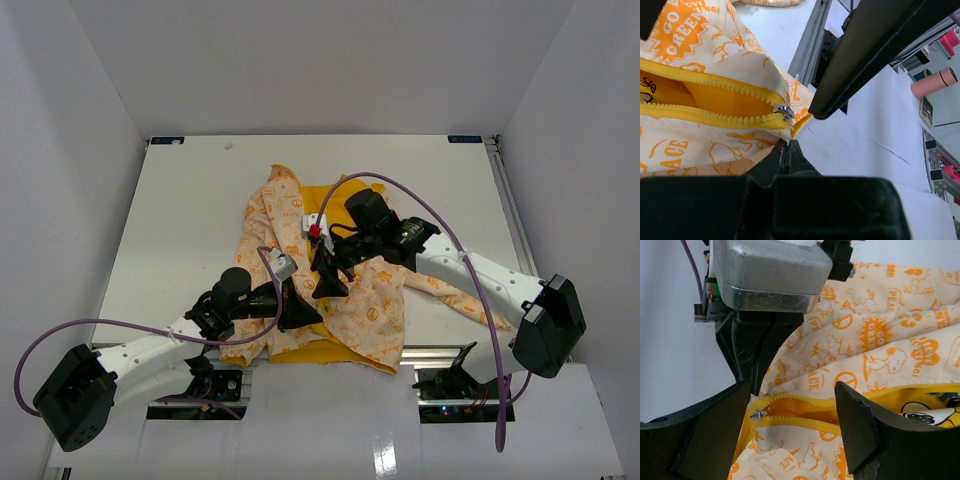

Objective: Zip up the jacket

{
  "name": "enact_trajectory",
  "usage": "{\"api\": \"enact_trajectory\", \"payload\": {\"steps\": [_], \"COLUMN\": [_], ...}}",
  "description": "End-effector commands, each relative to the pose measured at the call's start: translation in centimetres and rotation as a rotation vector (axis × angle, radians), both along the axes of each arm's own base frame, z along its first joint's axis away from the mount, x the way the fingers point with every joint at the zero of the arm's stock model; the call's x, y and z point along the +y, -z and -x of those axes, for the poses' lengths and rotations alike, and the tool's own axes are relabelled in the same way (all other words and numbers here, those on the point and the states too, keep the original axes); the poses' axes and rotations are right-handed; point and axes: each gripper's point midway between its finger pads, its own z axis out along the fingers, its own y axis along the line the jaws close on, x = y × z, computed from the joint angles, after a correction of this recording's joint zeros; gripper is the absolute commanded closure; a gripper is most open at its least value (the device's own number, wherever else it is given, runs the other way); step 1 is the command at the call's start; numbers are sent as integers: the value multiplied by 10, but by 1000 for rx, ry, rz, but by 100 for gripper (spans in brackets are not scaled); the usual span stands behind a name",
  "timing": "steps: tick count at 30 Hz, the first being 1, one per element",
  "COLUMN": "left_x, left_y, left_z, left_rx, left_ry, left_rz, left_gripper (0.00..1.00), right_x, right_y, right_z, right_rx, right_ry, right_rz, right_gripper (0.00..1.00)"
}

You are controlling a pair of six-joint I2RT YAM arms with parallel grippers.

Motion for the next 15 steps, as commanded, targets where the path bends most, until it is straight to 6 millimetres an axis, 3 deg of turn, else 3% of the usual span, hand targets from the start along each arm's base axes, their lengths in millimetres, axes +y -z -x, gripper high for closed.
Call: {"api": "enact_trajectory", "payload": {"steps": [1, 5, 15], "left_x": [0, 1, 3], "left_y": [-6, -3, -3], "left_z": [2, 2, 1], "left_rx": [-38, -34, -39], "left_ry": [16, 13, 1], "left_rz": [20, 13, 11], "left_gripper": [100, 100, 100], "right_x": [-7, -11, -18], "right_y": [-3, 10, 19], "right_z": [16, 13, 16], "right_rx": [61, 98, 166], "right_ry": [-96, -67, -15], "right_rz": [54, 131, 198], "right_gripper": [26, 29, 32]}}
